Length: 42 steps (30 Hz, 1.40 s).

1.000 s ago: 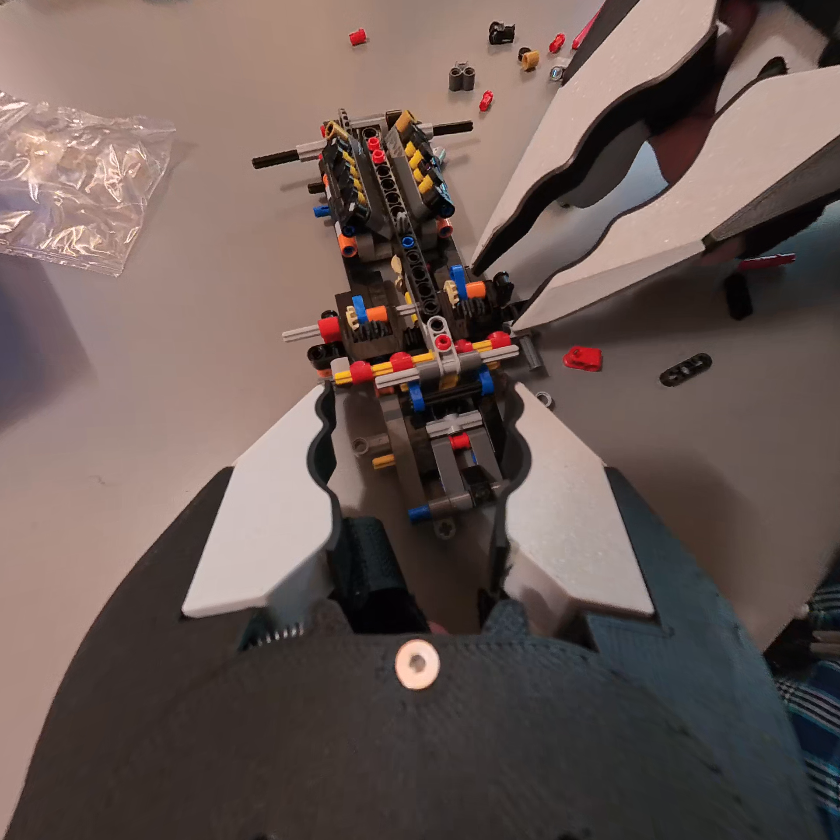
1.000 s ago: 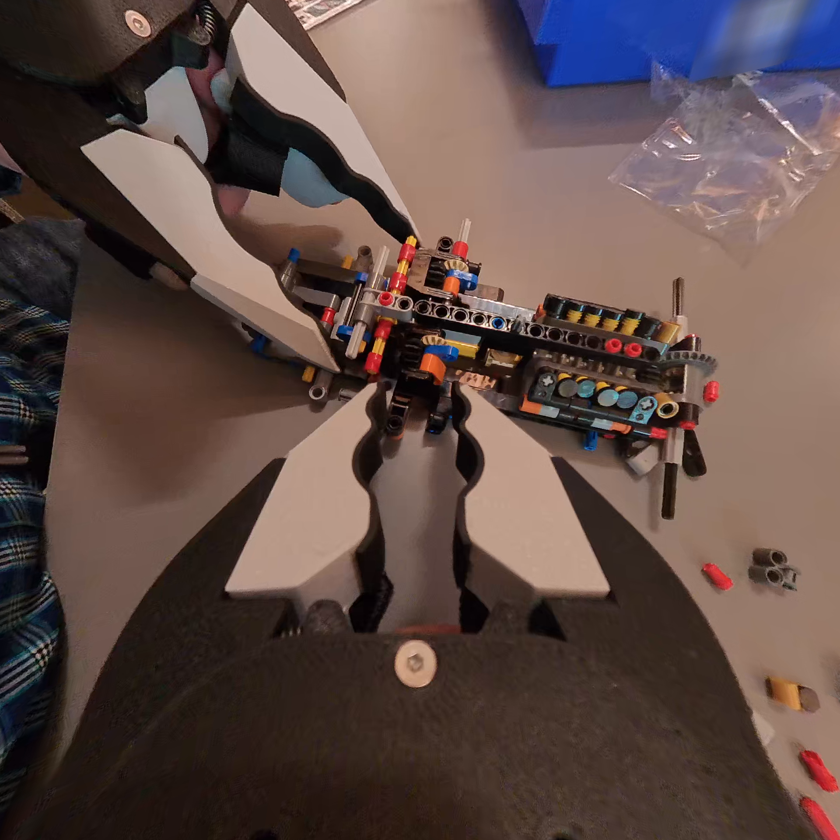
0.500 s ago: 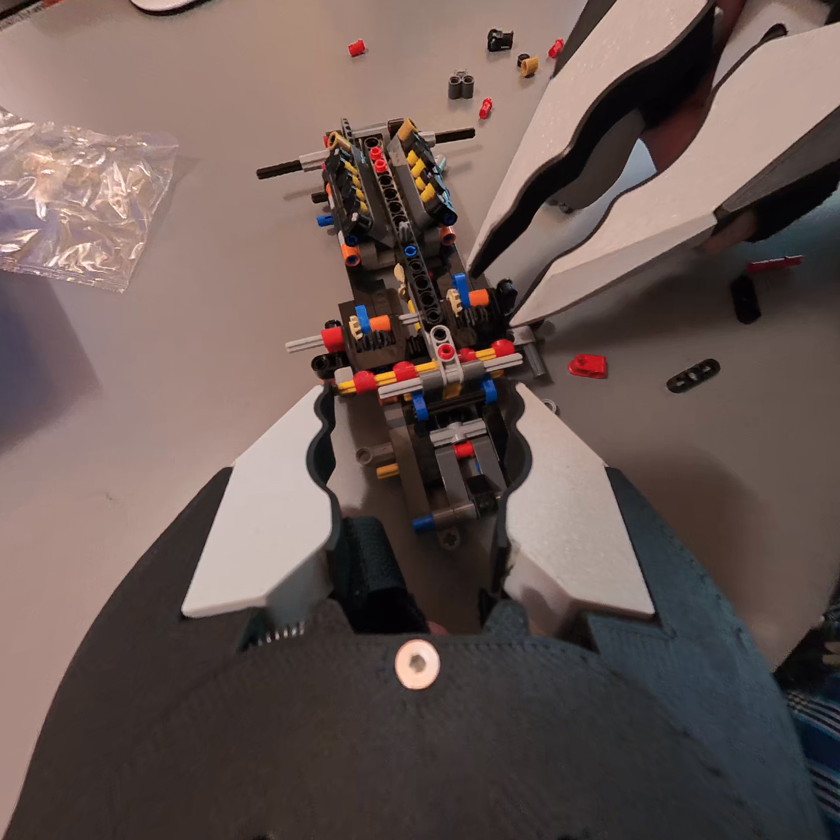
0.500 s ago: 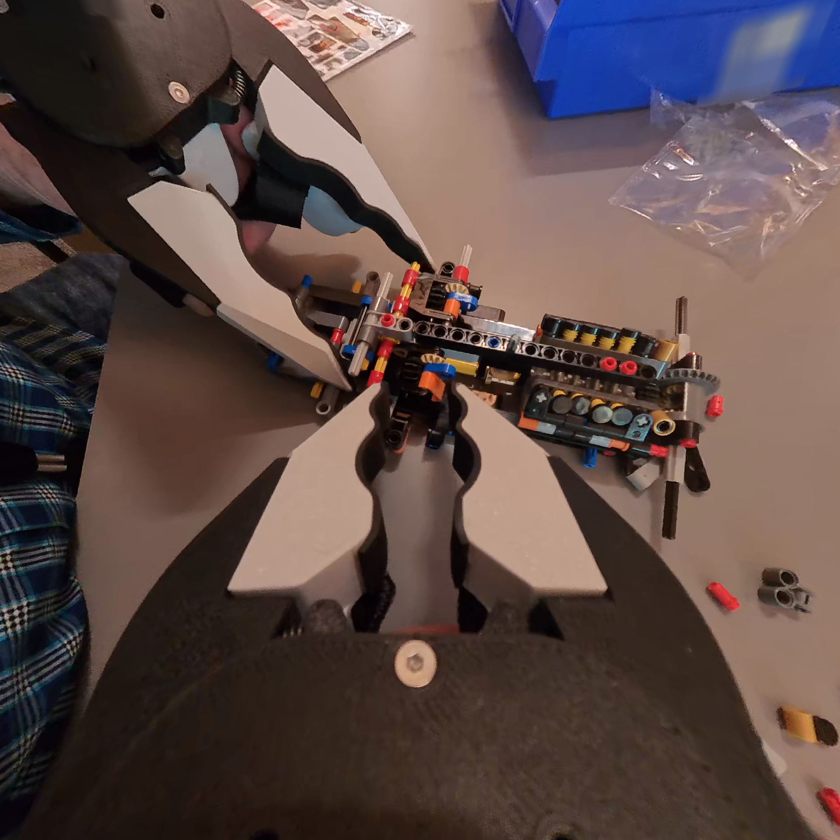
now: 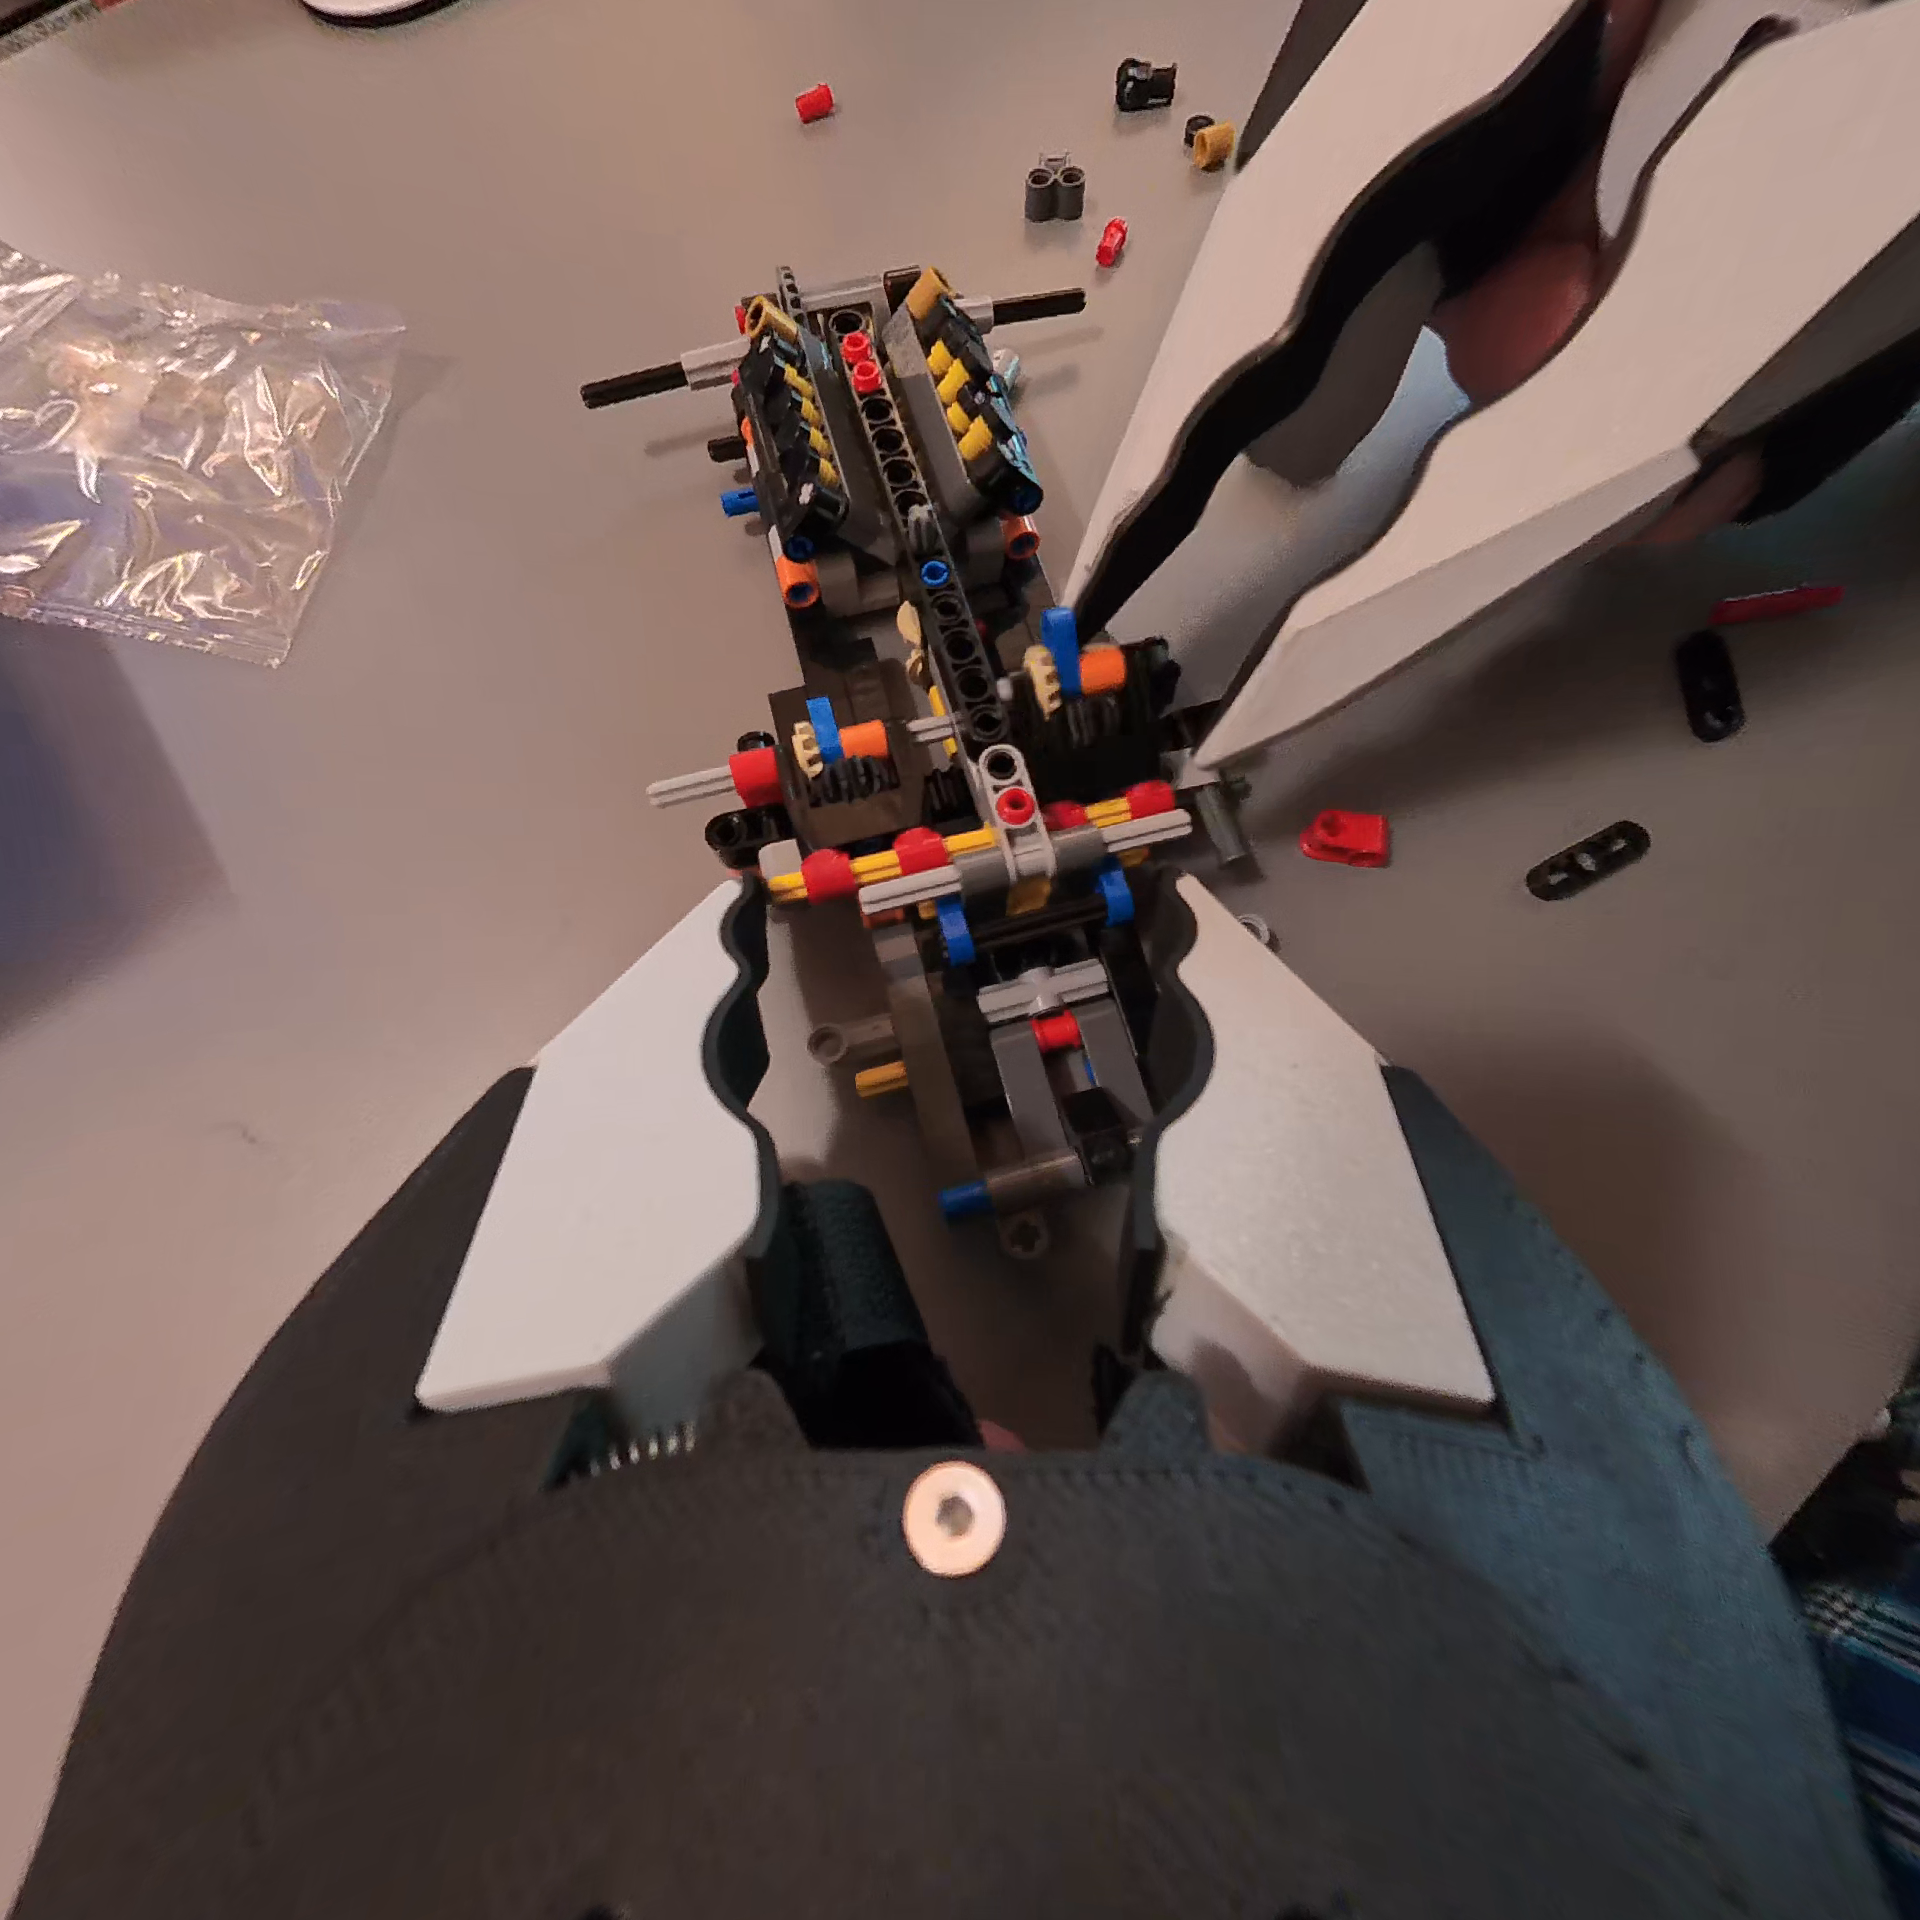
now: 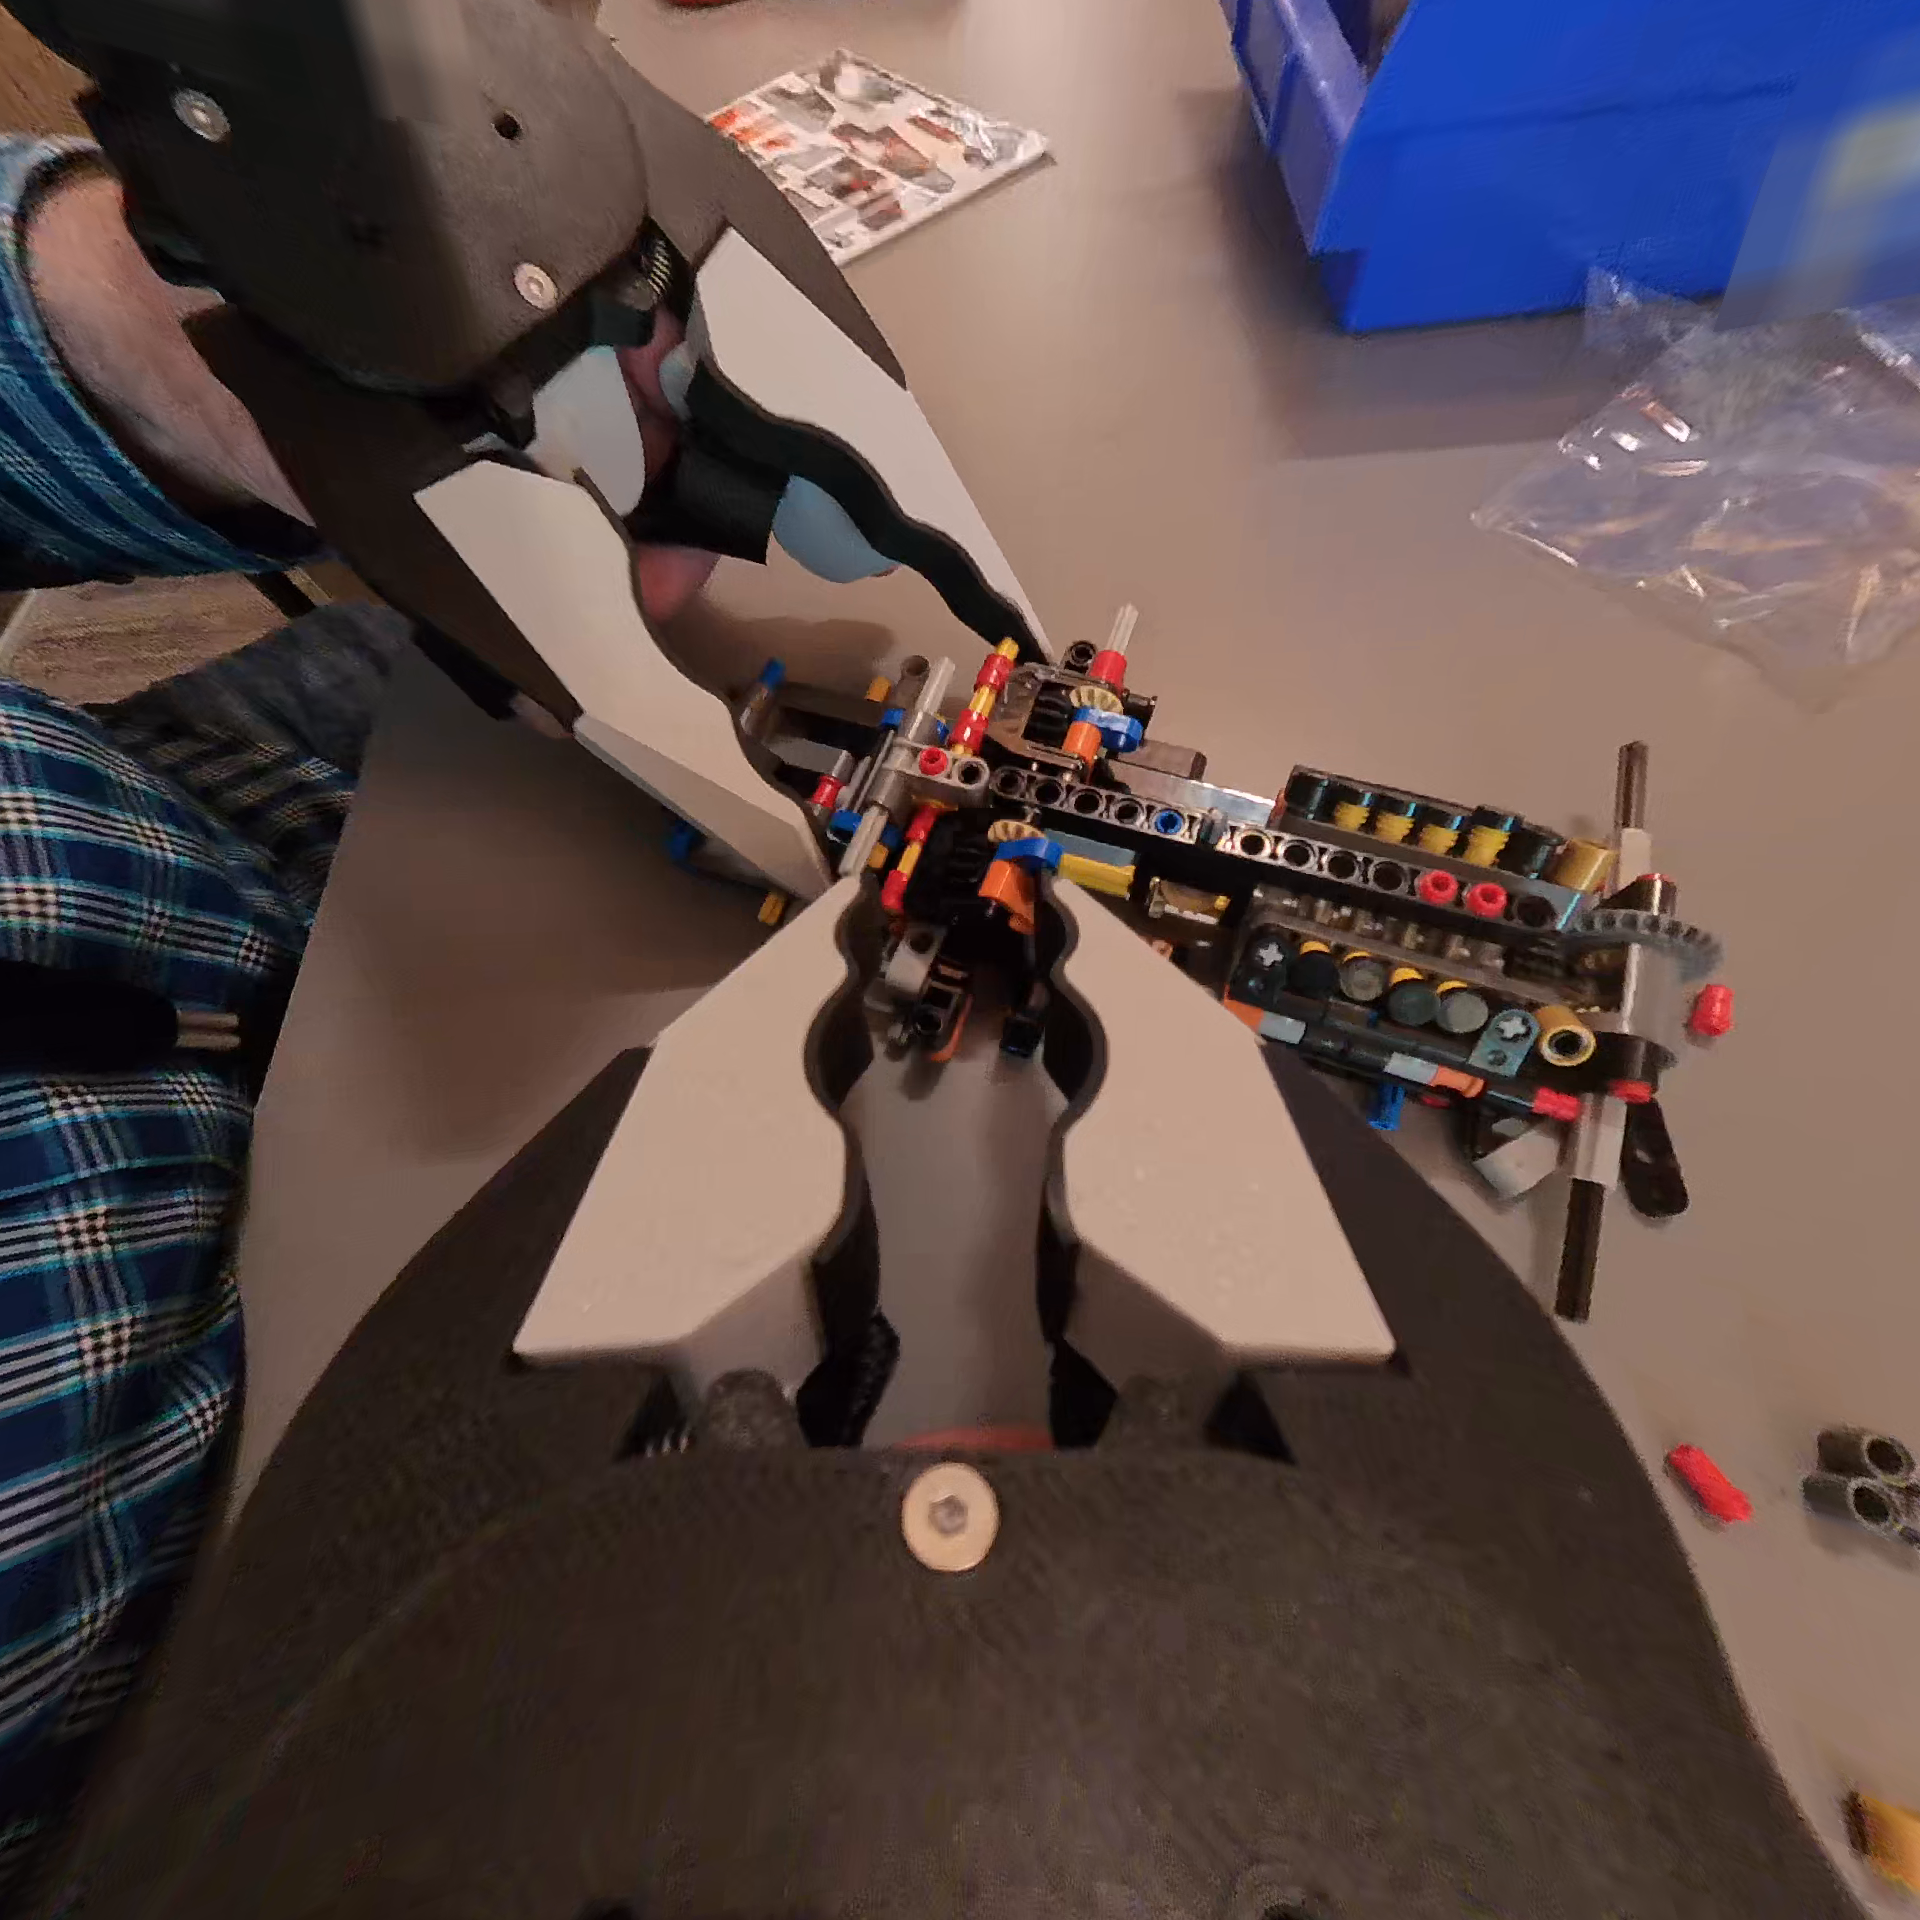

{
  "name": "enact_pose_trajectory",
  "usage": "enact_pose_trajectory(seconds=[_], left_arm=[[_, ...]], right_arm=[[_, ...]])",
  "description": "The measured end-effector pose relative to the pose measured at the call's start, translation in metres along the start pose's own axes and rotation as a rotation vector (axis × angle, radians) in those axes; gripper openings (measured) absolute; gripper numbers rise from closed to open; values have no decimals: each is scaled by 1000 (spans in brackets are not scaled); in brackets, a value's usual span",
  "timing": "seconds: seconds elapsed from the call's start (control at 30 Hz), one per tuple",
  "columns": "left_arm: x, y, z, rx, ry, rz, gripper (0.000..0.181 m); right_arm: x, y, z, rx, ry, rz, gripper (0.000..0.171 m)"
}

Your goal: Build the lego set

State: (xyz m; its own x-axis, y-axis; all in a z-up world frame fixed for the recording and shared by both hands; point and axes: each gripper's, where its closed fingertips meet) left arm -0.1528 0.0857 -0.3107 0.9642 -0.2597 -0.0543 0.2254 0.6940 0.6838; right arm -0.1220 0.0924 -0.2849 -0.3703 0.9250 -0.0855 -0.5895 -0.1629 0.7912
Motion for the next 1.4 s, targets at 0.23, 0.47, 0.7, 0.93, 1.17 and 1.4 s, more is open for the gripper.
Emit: enact_pose_trajectory(seconds=[0.23, 0.47, 0.7, 0.93, 1.17, 1.4], left_arm=[[0, 1, -1, 0, 5, 4, 72], [0, 1, -1, 0, 8, 8, 72], [0, 1, -1, 0, 8, 9, 72], [0, 1, -1, 0, 6, 10, 72], [0, 1, -1, 0, 5, 10, 72], [0, 1, -1, 0, 2, 14, 72]], right_arm=[[-5, 8, 5, 39, 16, 17, 26], [-3, 2, 5, 24, 9, 21, 28], [5, -3, 4, -5, -20, -5, 34], [2, -5, -3, -29, 12, -20, 40], [-1, 1, 2, 13, 46, -44, 40], [-2, 6, 6, 49, 57, -48, 37]])
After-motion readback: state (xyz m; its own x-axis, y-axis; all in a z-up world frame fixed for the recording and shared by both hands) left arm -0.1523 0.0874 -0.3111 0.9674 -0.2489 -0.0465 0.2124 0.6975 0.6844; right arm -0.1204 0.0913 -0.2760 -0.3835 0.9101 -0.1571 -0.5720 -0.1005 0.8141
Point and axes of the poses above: each gripper's, where its closed fingertips meet, z back along the fingers, y out of its top, x = y × z across the jaws, and after that the axes turned 6 degrees about -x, right-handed
